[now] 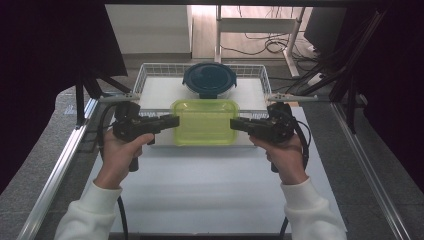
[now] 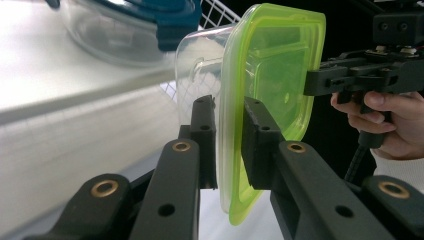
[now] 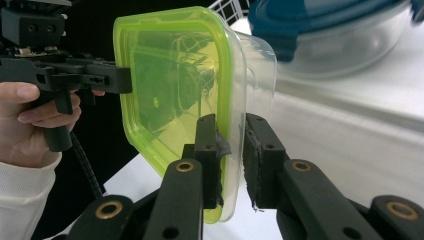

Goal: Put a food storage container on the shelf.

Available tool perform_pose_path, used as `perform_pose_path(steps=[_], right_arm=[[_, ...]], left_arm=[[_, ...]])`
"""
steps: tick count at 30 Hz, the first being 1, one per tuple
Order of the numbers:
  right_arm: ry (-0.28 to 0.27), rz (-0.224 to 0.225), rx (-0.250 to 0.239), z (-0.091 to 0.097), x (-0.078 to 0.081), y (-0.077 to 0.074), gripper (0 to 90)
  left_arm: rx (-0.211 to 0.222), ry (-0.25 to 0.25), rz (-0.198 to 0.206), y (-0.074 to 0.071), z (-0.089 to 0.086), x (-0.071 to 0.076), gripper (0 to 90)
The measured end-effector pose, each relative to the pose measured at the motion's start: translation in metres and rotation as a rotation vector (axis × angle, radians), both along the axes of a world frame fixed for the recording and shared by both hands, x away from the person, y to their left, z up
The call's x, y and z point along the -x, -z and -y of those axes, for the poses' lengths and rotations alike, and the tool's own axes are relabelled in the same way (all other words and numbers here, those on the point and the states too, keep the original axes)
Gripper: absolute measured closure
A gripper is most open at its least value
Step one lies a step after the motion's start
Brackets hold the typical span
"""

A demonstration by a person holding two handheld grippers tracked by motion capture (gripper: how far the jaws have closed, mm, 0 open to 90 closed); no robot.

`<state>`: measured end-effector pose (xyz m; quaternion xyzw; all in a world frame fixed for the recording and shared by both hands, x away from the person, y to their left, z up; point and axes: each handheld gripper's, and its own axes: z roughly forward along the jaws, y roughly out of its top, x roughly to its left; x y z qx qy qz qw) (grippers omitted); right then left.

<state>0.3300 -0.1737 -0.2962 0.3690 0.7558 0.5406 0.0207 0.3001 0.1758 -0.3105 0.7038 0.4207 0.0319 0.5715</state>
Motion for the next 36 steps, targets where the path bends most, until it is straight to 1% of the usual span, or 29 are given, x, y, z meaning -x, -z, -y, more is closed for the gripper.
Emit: perform_pose_path(steps=[1,3,4,5,7,8,9,11,12,13,15,16,17,21,22,23,28,31,34,36], right_arm=[[0.001,0.004,0.002,0.000,-0.002,-0.003,76.7],[0.000,0.004,-0.001,0.000,-0.007,-0.009,76.7],[-0.001,0.004,-0.004,0.000,-0.010,-0.012,76.7],[-0.005,0.002,-0.009,0.001,-0.012,-0.014,76.7],[-0.008,0.008,-0.006,0.001,-0.016,-0.020,76.7],[-0.008,0.008,-0.006,0.001,-0.016,-0.020,76.7],[-0.006,0.014,-0.004,0.000,-0.018,-0.025,76.5],[-0.005,0.022,-0.003,-0.001,-0.021,-0.031,76.4],[-0.005,0.022,-0.003,-0.001,-0.021,-0.031,76.4],[0.000,0.031,-0.007,0.000,-0.024,-0.037,76.4],[0.004,0.035,-0.006,-0.001,-0.027,-0.041,76.4],[0.007,0.036,-0.006,-0.001,-0.029,-0.043,76.4],[0.007,0.036,-0.007,0.000,-0.031,-0.044,76.4],[0.012,0.028,-0.001,0.000,-0.040,-0.049,76.4],[0.012,0.028,-0.001,0.000,-0.040,-0.049,76.4],[0.013,0.019,-0.007,0.000,-0.045,-0.051,76.4],[0.016,-0.001,-0.021,0.002,-0.058,-0.053,76.4],[0.024,-0.010,-0.019,0.002,-0.066,-0.054,76.4],[0.034,-0.028,-0.019,0.001,-0.076,-0.055,76.4],[0.040,-0.051,-0.019,0.001,-0.086,-0.054,76.4]], left_arm=[[0.000,0.001,0.006,-0.005,0.000,-0.005,78.5],[0.008,0.005,0.007,-0.011,-0.001,-0.010,78.5],[0.008,0.005,0.007,-0.011,-0.001,-0.010,78.5],[0.006,0.007,0.011,-0.016,-0.001,-0.013,78.4],[0.005,0.006,0.012,-0.022,-0.001,-0.017,78.5],[0.005,0.006,0.012,-0.022,-0.001,-0.017,78.5],[0.005,0.009,0.013,-0.027,-0.003,-0.022,78.5],[0.009,0.011,0.011,-0.032,-0.003,-0.027,78.7],[0.009,0.011,0.011,-0.032,-0.003,-0.027,78.8],[0.009,0.011,0.010,-0.036,-0.003,-0.031,78.9],[0.007,0.011,0.008,-0.040,-0.002,-0.036,79.0],[0.007,0.011,0.008,-0.040,-0.002,-0.036,79.0],[0.008,0.013,0.006,-0.043,-0.002,-0.041,79.0],[0.011,0.014,-0.001,-0.046,-0.002,-0.052,79.1],[0.011,0.014,-0.001,-0.046,-0.002,-0.052,79.1],[0.017,0.014,-0.007,-0.047,-0.001,-0.057,79.1],[0.018,0.016,-0.012,-0.049,-0.001,-0.071,79.1],[0.023,0.013,-0.030,-0.049,0.000,-0.083,79.5],[0.029,0.006,-0.052,-0.048,0.000,-0.095,79.5],[0.044,0.004,-0.081,-0.046,0.000,-0.106,79.6]])
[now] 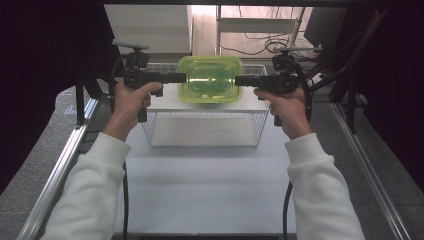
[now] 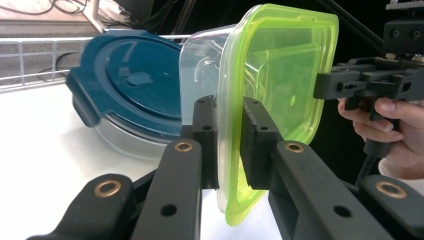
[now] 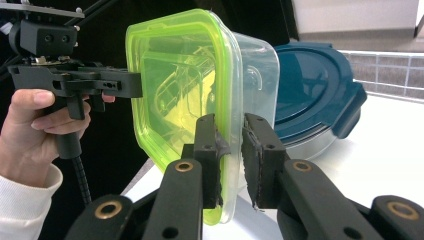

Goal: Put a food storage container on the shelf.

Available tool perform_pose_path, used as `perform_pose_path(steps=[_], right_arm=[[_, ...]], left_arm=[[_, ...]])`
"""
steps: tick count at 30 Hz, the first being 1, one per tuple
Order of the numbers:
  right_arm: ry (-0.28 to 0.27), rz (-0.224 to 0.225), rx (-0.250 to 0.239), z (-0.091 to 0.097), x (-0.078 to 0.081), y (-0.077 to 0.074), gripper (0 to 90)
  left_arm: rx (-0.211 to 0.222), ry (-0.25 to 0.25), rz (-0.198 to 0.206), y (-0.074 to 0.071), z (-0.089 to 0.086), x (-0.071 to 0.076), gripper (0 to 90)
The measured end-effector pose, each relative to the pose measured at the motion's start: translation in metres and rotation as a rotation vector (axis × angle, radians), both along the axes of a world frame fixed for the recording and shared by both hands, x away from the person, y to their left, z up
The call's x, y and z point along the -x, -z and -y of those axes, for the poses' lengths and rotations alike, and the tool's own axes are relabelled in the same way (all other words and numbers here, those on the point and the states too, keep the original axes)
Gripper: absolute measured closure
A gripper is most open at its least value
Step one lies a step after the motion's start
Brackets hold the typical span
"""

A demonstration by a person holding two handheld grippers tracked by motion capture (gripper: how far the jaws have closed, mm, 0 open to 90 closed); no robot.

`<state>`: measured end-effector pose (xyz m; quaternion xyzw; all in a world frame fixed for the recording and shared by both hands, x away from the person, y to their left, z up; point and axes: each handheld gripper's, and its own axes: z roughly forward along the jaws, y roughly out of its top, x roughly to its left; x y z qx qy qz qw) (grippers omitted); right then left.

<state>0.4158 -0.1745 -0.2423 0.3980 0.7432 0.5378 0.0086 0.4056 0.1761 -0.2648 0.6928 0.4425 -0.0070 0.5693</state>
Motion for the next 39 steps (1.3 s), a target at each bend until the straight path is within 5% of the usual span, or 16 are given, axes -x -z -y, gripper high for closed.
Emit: perform_pose_path(steps=[12,18,27,34,37,39], right_arm=[[0.015,-0.093,-0.023,-0.003,-0.042,0.001,76.8],[0.030,-0.143,-0.058,-0.003,-0.057,0.008,77.0],[0.138,-0.236,-0.130,-0.008,-0.080,0.020,70.9],[0.163,-0.264,-0.172,-0.009,-0.086,0.025,68.0],[0.190,-0.278,-0.187,-0.009,-0.087,0.029,52.4],[0.213,-0.247,-0.167,-0.009,-0.087,0.029,37.0]], left_arm=[[-0.002,-0.018,-0.057,-0.004,-0.002,-0.034,79.3],[0.060,-0.039,-0.099,0.001,-0.005,-0.047,78.4],[0.168,-0.091,-0.167,0.019,-0.007,-0.073,73.0],[0.159,-0.110,-0.150,0.022,-0.005,-0.074,69.4],[0.128,-0.120,-0.128,0.023,-0.004,-0.075,61.8],[0.126,-0.121,-0.116,0.023,-0.004,-0.075,47.2]])
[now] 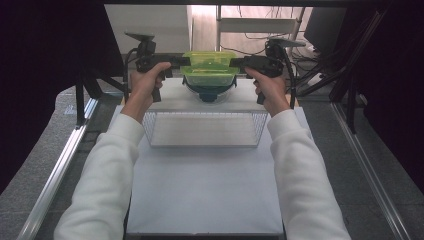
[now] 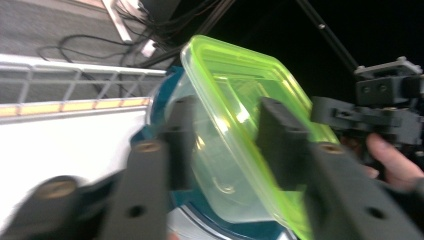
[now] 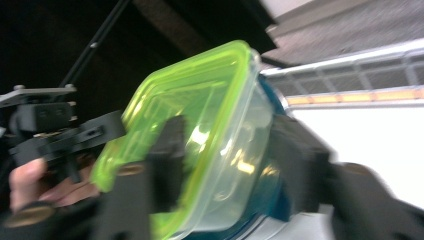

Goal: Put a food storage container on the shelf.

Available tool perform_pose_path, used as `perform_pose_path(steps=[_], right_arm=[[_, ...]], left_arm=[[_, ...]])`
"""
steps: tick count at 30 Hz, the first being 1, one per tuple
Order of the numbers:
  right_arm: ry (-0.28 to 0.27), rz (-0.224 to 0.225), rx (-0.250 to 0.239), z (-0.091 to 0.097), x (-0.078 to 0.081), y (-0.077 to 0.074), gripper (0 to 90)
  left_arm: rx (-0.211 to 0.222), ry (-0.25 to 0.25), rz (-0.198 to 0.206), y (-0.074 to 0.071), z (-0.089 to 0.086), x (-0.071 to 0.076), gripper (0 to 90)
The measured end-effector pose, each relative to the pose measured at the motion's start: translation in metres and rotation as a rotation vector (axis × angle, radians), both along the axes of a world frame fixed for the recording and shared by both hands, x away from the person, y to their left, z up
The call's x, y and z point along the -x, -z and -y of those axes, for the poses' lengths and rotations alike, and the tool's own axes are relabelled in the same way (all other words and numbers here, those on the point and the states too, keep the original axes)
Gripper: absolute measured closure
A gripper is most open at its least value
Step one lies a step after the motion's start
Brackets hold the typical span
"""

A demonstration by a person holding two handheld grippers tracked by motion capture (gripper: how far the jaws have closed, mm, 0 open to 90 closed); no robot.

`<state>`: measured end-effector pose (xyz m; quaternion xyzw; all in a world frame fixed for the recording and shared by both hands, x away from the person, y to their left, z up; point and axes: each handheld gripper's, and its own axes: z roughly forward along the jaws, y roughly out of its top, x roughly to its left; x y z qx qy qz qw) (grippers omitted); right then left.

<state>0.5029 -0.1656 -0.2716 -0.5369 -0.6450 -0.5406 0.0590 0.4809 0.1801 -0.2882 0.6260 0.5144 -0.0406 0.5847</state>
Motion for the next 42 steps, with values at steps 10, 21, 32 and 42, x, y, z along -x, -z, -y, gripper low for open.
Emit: perform_pose_path(steps=[10,21,32,42], right_arm=[[-0.037,0.204,0.026,0.025,0.029,-0.012,25.7],[-0.144,0.343,0.259,0.047,0.089,0.002,25.5],[-0.173,0.376,0.351,0.073,0.148,0.048,25.3],[-0.168,0.345,0.386,0.096,0.199,0.119,25.2]], left_arm=[[-0.062,-0.033,0.141,-0.010,-0.018,0.034,19.1],[-0.223,0.014,0.244,0.000,-0.021,0.116,19.1],[-0.327,0.068,0.283,0.057,-0.009,0.188,19.8],[-0.418,0.037,0.200,0.136,-0.006,0.223,19.9]])
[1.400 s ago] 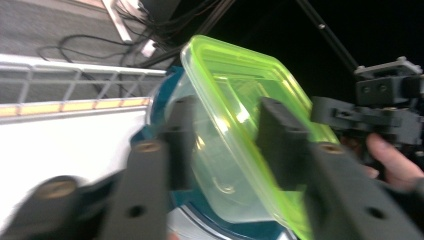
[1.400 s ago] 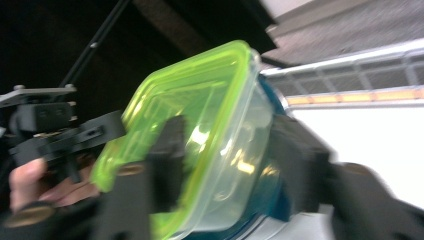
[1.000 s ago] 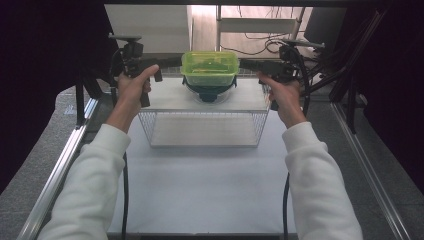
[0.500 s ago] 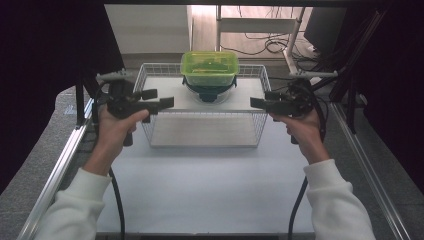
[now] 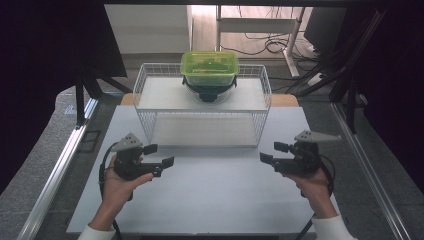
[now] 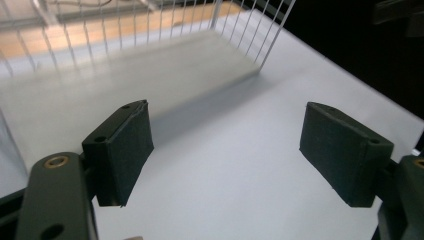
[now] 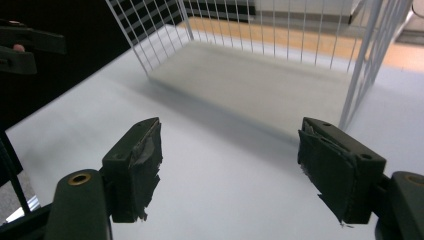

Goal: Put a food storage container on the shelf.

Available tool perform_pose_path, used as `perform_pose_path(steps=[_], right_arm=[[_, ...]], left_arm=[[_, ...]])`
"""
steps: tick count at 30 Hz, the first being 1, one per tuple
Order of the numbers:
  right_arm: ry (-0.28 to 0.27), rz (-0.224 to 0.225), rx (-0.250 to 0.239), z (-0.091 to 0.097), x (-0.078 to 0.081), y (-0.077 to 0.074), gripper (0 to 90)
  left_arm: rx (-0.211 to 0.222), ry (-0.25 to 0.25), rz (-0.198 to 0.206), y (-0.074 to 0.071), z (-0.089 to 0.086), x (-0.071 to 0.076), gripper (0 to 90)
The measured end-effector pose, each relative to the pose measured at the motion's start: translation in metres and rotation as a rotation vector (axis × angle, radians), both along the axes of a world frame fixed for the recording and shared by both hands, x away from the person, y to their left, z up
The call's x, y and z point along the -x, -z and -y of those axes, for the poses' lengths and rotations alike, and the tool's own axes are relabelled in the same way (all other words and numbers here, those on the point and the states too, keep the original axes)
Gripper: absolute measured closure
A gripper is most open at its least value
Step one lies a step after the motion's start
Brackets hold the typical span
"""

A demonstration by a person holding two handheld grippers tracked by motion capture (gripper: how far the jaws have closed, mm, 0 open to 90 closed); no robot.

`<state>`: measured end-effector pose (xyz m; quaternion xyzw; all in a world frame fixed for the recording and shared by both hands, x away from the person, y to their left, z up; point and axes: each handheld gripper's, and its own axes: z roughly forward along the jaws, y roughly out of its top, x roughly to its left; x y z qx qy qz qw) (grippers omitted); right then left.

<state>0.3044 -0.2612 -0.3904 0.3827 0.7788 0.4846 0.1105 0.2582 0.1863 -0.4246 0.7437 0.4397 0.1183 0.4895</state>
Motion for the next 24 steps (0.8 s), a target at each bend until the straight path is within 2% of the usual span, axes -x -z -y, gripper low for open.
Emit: perform_pose_path(steps=[1,2,3,4,6,7,8,9,12,13,16,20,24], right_arm=[[0.005,-0.009,0.001,0.001,0.003,0.005,25.2],[0.005,-0.009,0.001,0.001,0.003,0.005,25.2],[0.016,-0.025,0.006,0.002,0.008,0.018,25.1],[0.023,-0.033,0.002,0.003,0.010,0.024,25.1],[0.035,-0.056,-0.001,0.002,0.014,0.038,25.1],[0.031,-0.070,0.012,0.000,0.015,0.045,24.6],[0.031,-0.070,0.012,0.000,0.015,0.045,24.6],[0.028,-0.093,0.041,-0.003,0.018,0.057,24.0],[0.024,-0.115,0.048,-0.006,0.020,0.071,23.7],[0.020,-0.124,0.064,-0.008,0.020,0.073,22.8],[0.009,-0.120,0.057,-0.010,0.023,0.071,22.7],[0.011,-0.092,0.062,-0.011,0.027,0.066,21.6],[0.048,-0.069,0.084,-0.006,0.026,0.069,18.0]], left_arm=[[-0.001,-0.002,-0.014,0.008,0.000,0.003,19.9],[-0.001,-0.002,-0.014,0.008,0.000,0.003,19.8],[-0.007,-0.005,-0.025,0.013,0.000,0.005,19.6],[-0.024,-0.018,-0.037,0.023,-0.001,0.010,19.6],[-0.037,-0.016,-0.057,0.032,-0.002,0.014,19.8],[-0.049,-0.018,-0.066,0.036,-0.002,0.016,19.6],[-0.049,-0.018,-0.066,0.036,-0.002,0.016,19.6],[-0.060,-0.027,-0.078,0.043,-0.003,0.018,19.6],[-0.072,-0.026,-0.109,0.053,-0.004,0.019,19.5],[-0.069,-0.029,-0.114,0.054,-0.005,0.018,19.5],[-0.065,-0.036,-0.115,0.055,-0.005,0.017,19.5],[-0.075,-0.042,-0.108,0.055,-0.007,0.017,19.3],[-0.088,-0.071,-0.103,0.060,-0.013,0.016,18.7]])
